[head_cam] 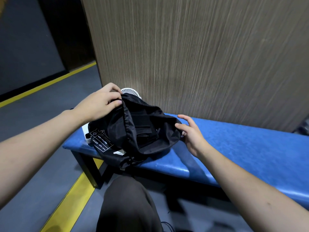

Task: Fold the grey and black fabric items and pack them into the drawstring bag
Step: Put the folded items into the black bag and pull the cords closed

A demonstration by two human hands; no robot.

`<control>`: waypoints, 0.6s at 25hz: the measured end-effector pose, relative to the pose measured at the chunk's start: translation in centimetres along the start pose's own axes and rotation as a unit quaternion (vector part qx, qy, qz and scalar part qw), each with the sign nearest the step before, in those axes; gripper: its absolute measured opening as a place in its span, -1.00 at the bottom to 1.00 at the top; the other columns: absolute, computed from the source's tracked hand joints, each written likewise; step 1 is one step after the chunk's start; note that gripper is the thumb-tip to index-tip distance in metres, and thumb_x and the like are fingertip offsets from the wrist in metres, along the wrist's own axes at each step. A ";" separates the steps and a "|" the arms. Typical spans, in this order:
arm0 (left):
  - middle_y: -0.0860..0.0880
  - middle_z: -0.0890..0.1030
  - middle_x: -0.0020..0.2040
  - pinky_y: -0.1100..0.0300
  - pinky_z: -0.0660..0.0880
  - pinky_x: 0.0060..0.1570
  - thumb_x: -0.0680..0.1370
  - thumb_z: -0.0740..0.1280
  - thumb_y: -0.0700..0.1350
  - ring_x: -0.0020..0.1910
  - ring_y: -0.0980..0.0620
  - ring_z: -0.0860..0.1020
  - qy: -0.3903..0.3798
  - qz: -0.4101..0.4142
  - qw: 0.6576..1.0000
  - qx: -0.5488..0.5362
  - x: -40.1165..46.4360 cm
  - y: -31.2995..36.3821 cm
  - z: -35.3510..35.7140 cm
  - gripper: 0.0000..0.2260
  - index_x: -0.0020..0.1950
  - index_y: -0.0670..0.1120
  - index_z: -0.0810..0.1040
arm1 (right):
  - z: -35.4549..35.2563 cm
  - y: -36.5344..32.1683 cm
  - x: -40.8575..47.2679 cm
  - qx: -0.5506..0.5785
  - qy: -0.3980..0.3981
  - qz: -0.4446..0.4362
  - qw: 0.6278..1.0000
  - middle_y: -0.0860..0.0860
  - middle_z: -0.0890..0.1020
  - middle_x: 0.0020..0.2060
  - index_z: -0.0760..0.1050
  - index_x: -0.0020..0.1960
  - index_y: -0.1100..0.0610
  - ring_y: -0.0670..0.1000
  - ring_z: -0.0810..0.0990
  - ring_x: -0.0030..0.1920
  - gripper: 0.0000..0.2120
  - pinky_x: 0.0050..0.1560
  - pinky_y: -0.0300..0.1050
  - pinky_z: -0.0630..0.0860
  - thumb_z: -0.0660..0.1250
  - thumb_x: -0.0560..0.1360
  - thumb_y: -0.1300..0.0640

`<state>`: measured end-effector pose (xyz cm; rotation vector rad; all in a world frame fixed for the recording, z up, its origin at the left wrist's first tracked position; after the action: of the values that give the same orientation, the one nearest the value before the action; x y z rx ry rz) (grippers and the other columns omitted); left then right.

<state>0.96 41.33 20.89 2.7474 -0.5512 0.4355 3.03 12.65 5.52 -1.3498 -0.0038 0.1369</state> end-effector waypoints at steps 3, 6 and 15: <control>0.15 0.42 0.24 0.08 0.43 0.02 0.63 0.26 -0.04 0.03 0.11 0.48 0.010 0.008 1.000 -0.008 0.1 0.5 -0.1 -0.88 0.01 0.02 0.59 | 0.9 -2.3 -0.3 -0.080 -0.004 -0.049 0.996 0.06 0.52 -0.19 0.57 0.18 0.09 0.03 0.48 -0.33 -0.64 -0.43 -0.15 0.39 0.35 0.49 0.43; 0.18 0.44 0.21 0.09 0.42 0.00 0.62 0.27 -0.01 0.05 0.13 0.46 0.026 0.008 1.000 0.002 0.0 1.0 -0.9 -0.88 0.03 0.07 0.60 | 2.8 -4.4 -0.6 -0.091 -0.022 -0.074 0.993 0.08 0.56 -0.07 0.60 0.14 0.17 0.02 0.46 -0.43 -0.66 -0.53 -0.15 0.33 0.37 0.46 0.47; 0.11 0.56 0.14 0.12 0.49 0.01 0.57 0.38 -0.16 -0.09 0.04 0.52 0.101 0.027 0.992 -0.071 0.3 4.3 -4.8 -0.91 -0.05 -0.01 0.66 | 9.8 -11.6 -2.1 -0.228 -0.058 -0.157 0.959 -0.04 0.55 0.15 0.58 0.30 0.10 0.07 0.49 -0.52 -0.60 -0.52 -0.14 0.44 0.46 0.48 0.29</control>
<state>-1.72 39.11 26.39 2.5212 -0.5801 0.6533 1.25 19.54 19.14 -1.7810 -0.3674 -0.0596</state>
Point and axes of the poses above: each hand's wrist, its own x-axis towards the middle knuckle, its own z-axis out of the palm, y = z × x, the point moved 10 cm from there along x, towards the middle knuckle
